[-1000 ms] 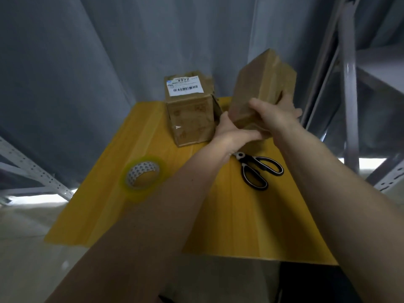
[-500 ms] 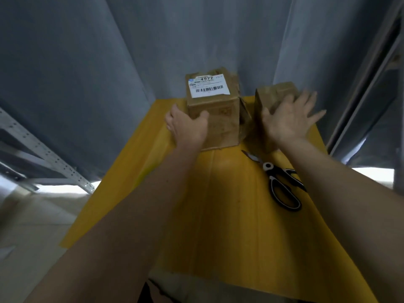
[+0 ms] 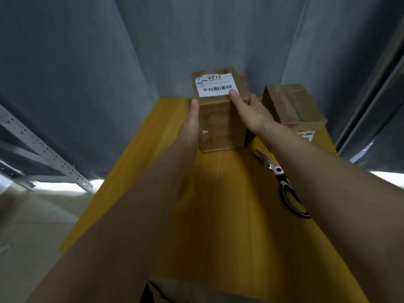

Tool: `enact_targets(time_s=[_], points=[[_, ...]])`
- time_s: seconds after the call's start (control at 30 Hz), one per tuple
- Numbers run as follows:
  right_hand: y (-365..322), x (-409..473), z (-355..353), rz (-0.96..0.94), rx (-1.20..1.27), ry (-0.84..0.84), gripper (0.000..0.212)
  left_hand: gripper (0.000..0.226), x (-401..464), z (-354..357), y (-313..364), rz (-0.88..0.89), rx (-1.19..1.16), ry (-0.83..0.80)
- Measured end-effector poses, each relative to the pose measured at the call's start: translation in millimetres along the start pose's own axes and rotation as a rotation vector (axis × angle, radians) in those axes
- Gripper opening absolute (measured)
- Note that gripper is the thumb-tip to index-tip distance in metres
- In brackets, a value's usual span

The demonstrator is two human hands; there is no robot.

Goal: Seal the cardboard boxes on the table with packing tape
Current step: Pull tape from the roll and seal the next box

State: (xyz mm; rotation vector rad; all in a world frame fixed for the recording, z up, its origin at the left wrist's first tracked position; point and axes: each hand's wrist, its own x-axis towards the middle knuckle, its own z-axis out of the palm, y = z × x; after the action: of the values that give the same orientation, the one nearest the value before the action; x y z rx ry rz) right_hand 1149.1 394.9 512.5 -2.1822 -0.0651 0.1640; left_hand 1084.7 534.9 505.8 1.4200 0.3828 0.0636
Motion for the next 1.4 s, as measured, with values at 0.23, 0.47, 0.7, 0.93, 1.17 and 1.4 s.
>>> enact_targets(time_s=[0.23,0.47,0.7,0.93,1.17,1.4], points=[[-2.2,-18.1,5.2,0.075,0.357,0.113,0.074,0.041,-17.9,-3.7,0.3,0.008,-0.019,-0.035],[17.7,-55.8,0.7,-0.012,0.550,0.100,0.045,0.037,-46.6,-11.0,-5.8,0.055,-0.005,-0.004],[52.5,-90.5,-13.1,-0.084,0.689,-0.158,0.076,0.074,-74.1,-27.2,-12.8,0.013,0.113,-0.034],[57.4,-121.2,-14.2,-0.040,0.685,-0.338,0.064,0.107,-94.7,-21.9,-12.3,0.162,0.251,-0.073],[47.7,-141.1,-31.4,0.065,1.106,-0.431,0.058,0.110,-109.4,-32.8,-17.7,0.213,0.333,-0.091],[39.9,-144.5,-39.9,0.053,1.004,-0.428,0.078,0.082,-119.3,-44.1,0.4,0.106,0.203,-0.340]])
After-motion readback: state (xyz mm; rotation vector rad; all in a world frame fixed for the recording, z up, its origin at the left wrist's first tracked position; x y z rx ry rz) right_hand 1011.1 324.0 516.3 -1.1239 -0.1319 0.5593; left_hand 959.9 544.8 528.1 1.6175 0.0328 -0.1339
